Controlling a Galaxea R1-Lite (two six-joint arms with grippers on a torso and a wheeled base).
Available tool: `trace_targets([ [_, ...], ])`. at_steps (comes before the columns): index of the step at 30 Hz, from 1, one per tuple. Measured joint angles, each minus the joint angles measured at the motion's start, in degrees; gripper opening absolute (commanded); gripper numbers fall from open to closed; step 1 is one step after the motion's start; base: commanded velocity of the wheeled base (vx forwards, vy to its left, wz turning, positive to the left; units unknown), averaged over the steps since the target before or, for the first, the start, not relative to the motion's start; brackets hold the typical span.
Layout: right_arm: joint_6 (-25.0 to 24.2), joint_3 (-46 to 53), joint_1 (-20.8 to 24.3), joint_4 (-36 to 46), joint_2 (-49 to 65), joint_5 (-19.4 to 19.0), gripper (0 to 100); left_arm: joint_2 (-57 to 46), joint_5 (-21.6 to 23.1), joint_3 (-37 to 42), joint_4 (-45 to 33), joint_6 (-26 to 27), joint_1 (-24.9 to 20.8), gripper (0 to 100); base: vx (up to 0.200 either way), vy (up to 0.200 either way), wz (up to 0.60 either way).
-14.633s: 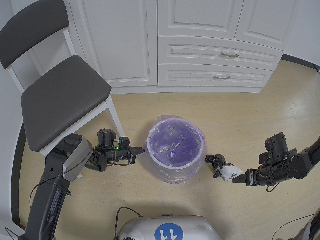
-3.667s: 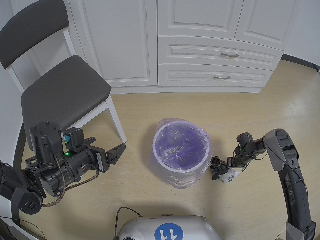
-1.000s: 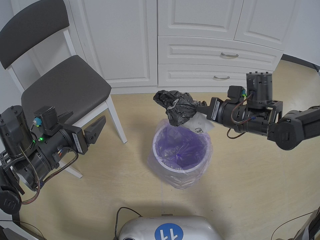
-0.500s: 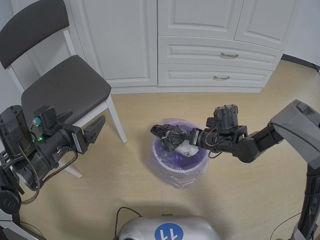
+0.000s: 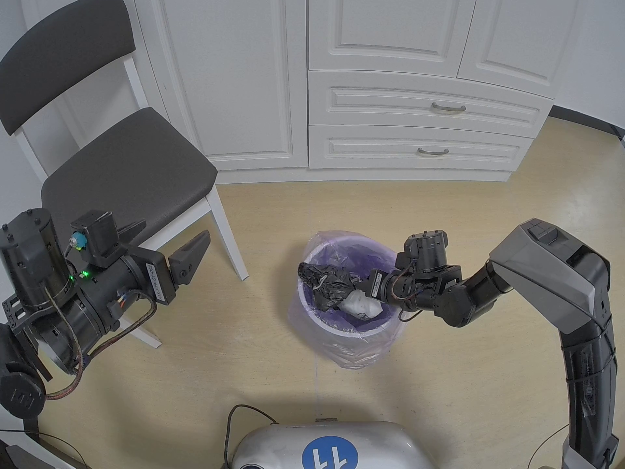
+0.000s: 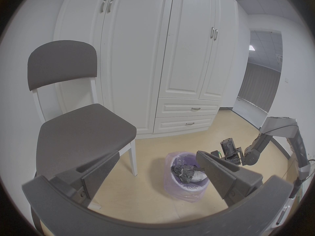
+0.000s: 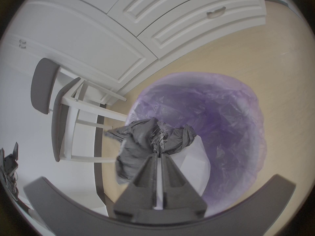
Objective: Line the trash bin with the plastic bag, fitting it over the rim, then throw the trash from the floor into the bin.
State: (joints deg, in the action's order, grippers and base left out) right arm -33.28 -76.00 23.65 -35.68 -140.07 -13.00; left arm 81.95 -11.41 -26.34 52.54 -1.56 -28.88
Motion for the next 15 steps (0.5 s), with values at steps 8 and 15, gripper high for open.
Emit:
trace_targets([
  [8,-1.07,-0.1,-0.33,-2.9,-2.0,-0.71,100,0.96,0.0,0.16,0.0,0.0,-0.11,100,0.0,0.0,0.0],
  [15,-0.95,1.38,-0.59,-2.8,-0.78,-2.17,100,1.21,0.0,0.05,0.09,0.0,-0.04,100,0.0,0.0,0.0],
])
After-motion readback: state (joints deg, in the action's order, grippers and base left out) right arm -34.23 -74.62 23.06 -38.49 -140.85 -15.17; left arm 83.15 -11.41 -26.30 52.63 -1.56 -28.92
